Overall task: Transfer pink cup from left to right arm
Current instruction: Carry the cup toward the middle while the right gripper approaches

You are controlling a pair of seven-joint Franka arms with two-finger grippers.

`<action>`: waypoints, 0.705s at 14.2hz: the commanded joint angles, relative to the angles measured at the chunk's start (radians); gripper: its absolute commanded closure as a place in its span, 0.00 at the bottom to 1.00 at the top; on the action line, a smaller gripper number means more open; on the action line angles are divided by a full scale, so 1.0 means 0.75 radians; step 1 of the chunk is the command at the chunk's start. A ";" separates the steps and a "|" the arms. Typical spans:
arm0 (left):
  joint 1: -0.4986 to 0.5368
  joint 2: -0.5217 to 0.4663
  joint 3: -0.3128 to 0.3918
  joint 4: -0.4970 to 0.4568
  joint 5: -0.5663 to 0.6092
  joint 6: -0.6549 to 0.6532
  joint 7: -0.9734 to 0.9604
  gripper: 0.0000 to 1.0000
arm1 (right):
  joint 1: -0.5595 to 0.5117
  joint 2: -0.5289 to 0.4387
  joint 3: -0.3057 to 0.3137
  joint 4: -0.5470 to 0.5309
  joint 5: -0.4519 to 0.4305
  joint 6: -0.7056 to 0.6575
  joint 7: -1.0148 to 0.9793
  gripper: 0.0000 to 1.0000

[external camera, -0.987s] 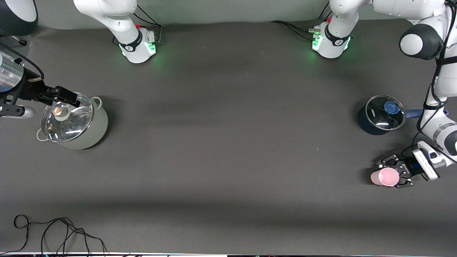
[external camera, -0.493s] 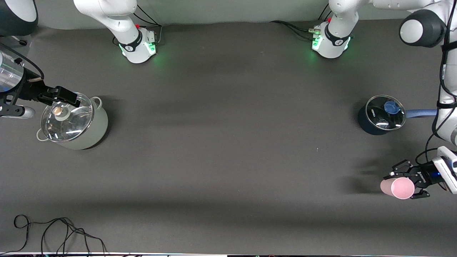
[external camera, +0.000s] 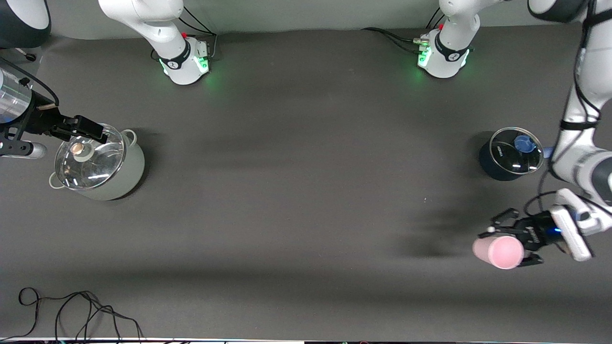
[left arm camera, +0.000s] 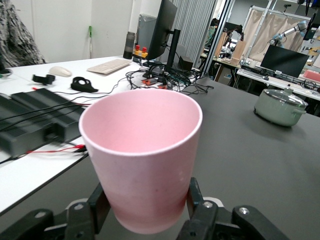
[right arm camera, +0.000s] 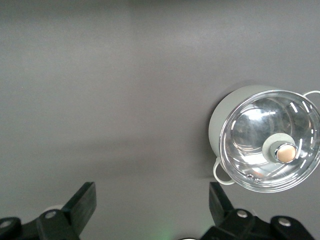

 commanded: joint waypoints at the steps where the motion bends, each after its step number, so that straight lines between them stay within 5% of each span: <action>1: 0.013 -0.114 -0.085 -0.184 -0.062 0.117 0.006 0.73 | 0.012 -0.007 -0.008 -0.002 -0.002 0.010 0.004 0.00; 4: 0.013 -0.153 -0.154 -0.242 -0.119 0.148 0.014 0.73 | 0.008 -0.007 -0.008 0.004 0.007 0.010 0.008 0.00; 10: -0.001 -0.232 -0.369 -0.324 -0.187 0.272 0.008 0.78 | 0.018 0.081 0.007 0.153 0.239 0.010 0.400 0.00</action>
